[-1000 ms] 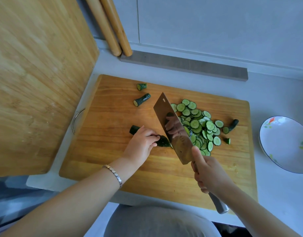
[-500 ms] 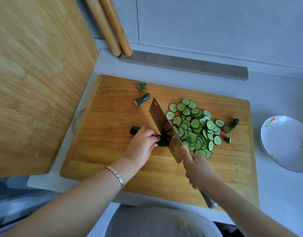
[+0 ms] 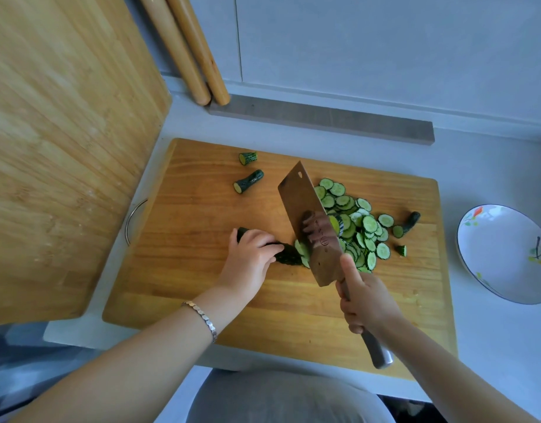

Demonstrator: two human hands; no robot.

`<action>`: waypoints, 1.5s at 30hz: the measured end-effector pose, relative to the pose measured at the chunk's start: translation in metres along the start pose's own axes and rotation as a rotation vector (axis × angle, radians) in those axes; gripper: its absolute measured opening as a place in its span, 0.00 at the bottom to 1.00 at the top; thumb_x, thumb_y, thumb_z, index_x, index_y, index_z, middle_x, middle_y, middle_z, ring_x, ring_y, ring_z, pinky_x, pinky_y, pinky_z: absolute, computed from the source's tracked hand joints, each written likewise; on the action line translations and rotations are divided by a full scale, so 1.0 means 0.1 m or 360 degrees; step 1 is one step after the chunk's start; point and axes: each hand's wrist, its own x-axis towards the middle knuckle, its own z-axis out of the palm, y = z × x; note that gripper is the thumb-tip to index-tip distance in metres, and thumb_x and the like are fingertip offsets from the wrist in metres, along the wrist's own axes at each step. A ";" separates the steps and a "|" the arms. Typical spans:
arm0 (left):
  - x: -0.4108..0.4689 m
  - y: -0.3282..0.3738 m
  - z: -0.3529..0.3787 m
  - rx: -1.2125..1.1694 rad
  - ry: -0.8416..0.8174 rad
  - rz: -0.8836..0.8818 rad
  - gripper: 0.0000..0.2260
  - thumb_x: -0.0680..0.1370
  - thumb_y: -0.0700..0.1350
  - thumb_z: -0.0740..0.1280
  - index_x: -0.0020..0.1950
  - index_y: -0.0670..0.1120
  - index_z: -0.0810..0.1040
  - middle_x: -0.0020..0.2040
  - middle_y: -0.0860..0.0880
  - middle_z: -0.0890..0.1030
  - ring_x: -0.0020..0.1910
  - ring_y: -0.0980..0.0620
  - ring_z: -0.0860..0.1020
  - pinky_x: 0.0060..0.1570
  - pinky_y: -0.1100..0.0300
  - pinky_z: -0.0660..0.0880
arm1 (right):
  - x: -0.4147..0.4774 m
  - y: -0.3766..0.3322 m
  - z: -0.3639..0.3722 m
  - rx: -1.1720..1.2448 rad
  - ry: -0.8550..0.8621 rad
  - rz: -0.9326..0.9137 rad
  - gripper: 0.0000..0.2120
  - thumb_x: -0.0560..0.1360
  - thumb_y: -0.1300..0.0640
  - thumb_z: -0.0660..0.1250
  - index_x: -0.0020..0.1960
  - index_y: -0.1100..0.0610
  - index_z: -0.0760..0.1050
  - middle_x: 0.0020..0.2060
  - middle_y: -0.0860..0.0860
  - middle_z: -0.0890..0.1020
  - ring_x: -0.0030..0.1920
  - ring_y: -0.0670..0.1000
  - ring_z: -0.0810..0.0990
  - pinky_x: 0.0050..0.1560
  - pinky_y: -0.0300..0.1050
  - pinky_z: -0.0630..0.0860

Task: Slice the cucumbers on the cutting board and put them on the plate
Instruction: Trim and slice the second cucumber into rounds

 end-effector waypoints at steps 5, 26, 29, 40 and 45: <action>0.02 0.02 0.01 0.0034 0.0018 0.0016 0.15 0.61 0.31 0.77 0.45 0.44 0.84 0.45 0.47 0.82 0.49 0.44 0.77 0.52 0.29 0.67 | -0.07 -0.06 0.01 -0.0142 0.0001 -0.0047 0.26 0.77 0.36 0.52 0.31 0.56 0.61 0.19 0.48 0.61 0.19 0.48 0.58 0.24 0.37 0.59; 0.00 0.05 0.00 0.0034 -0.0019 -0.0046 0.14 0.63 0.31 0.75 0.45 0.43 0.84 0.44 0.47 0.82 0.50 0.46 0.76 0.54 0.31 0.67 | 0.18 0.12 0.39 -0.0269 0.0119 -0.0116 0.25 0.77 0.36 0.50 0.34 0.56 0.61 0.25 0.51 0.64 0.25 0.50 0.62 0.29 0.43 0.63; 0.02 0.05 -0.04 0.0030 -0.0033 -0.0090 0.13 0.64 0.33 0.76 0.47 0.42 0.83 0.46 0.46 0.82 0.49 0.43 0.79 0.55 0.33 0.68 | 0.16 0.07 0.29 -0.0048 0.0085 -0.0040 0.25 0.78 0.37 0.51 0.33 0.56 0.61 0.21 0.48 0.63 0.21 0.48 0.60 0.23 0.37 0.61; 0.02 0.03 -0.04 0.0032 -0.0021 -0.0081 0.12 0.62 0.33 0.77 0.44 0.41 0.83 0.44 0.45 0.82 0.45 0.42 0.80 0.53 0.33 0.69 | -0.08 -0.06 0.10 -0.0126 0.0012 -0.0083 0.26 0.78 0.38 0.51 0.32 0.57 0.62 0.18 0.47 0.62 0.18 0.47 0.59 0.22 0.37 0.60; 0.03 0.03 -0.03 0.0052 -0.0018 -0.0064 0.12 0.61 0.33 0.78 0.43 0.41 0.83 0.43 0.45 0.82 0.44 0.42 0.80 0.52 0.32 0.69 | -0.07 -0.06 0.12 -0.0204 0.0035 -0.0081 0.26 0.77 0.38 0.51 0.32 0.57 0.64 0.19 0.48 0.64 0.18 0.47 0.61 0.22 0.37 0.61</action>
